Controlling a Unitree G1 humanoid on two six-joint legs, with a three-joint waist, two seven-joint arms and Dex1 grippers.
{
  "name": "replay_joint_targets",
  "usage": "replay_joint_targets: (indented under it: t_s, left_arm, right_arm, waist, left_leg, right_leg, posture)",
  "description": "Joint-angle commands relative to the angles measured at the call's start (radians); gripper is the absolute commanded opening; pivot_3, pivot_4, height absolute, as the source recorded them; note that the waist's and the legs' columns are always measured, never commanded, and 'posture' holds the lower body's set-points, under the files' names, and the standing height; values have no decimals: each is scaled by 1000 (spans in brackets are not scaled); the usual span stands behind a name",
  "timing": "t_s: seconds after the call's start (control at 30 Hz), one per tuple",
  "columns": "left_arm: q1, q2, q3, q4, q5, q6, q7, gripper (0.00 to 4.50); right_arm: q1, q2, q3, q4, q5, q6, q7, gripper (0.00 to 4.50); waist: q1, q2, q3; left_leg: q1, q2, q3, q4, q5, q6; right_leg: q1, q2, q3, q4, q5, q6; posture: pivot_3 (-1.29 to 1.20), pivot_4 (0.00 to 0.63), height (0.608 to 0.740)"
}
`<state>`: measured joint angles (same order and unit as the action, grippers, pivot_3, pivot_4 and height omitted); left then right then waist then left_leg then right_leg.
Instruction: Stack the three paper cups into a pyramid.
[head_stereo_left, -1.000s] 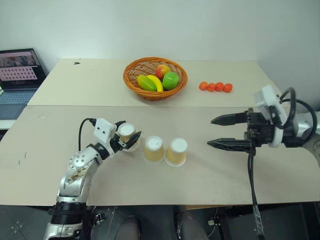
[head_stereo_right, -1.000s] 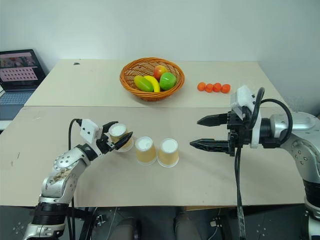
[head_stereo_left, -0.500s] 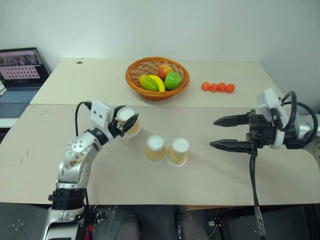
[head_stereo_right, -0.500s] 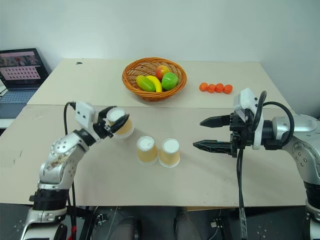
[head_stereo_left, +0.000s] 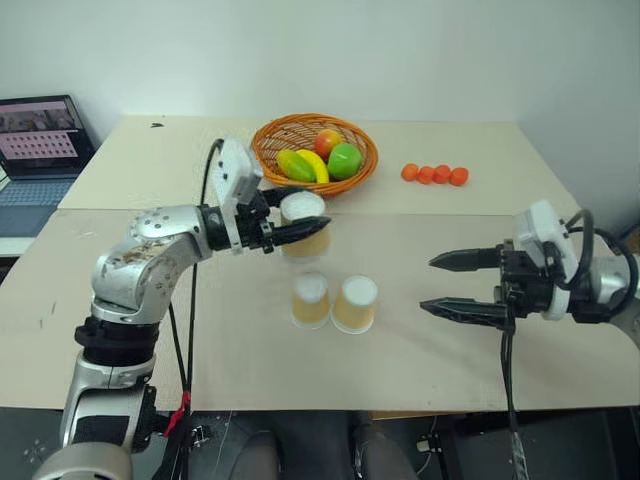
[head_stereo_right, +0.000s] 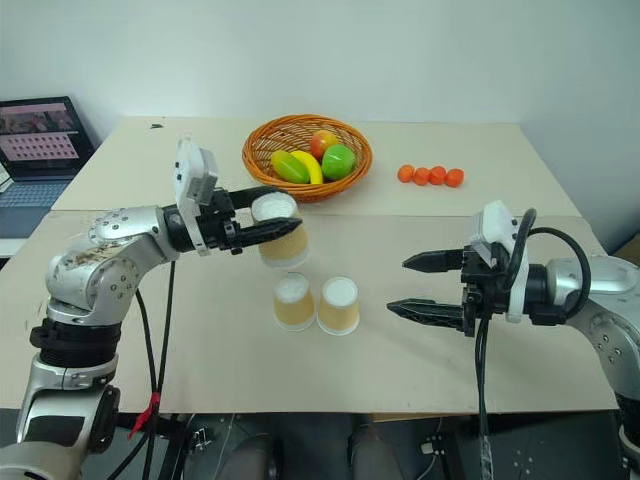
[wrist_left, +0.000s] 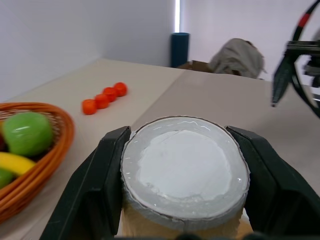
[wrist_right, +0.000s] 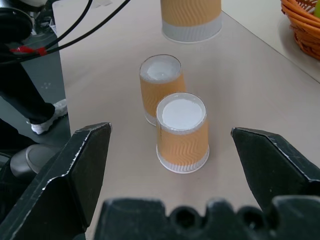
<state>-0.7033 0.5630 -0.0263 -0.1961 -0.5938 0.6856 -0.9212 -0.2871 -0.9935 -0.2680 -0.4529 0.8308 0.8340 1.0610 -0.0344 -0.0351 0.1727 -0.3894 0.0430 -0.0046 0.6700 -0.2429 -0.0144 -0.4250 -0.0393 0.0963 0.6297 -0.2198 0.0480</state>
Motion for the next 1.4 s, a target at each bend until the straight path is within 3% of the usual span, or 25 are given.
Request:
replay_joint_targets:
  t_s: [0.03,0.43,0.9,1.4]
  left_arm:
    - [-61,2,-24,-32,-32,20,-50,2960]
    - [-100,-74,-93,50,0,-29,-114,2960]
    - [-49,-81,-120,98,79,-121,-159,2960]
    - [7,-87,-124,55,88,-112,-113,2960]
  right_arm:
    - [22,-8,-73,-54,35,10,-38,4500]
    - [93,-10,-154,-141,113,45,-150,4500]
    - [112,-35,-196,-178,196,91,-248,4500]
    - [109,-47,-187,-148,188,70,-213,4500]
  waist:
    - [-1,0,0]
    - [-2,0,0]
    - [-1,0,0]
    - [-1,0,0]
  left_leg:
    - [0,0,0,0,0,0]
    - [0,0,0,1,0,0]
    - [0,0,0,1,0,0]
    - [0,0,0,1,0,0]
  right_leg:
    - [0,0,0,0,0,0]
    - [0,0,0,0,-1,2]
    - [1,0,0,0,-1,2]
    - [1,0,0,0,-2,3]
  posture:
    - [0,150,734]
    - [0,150,734]
    - [0,150,734]
    - [0,150,734]
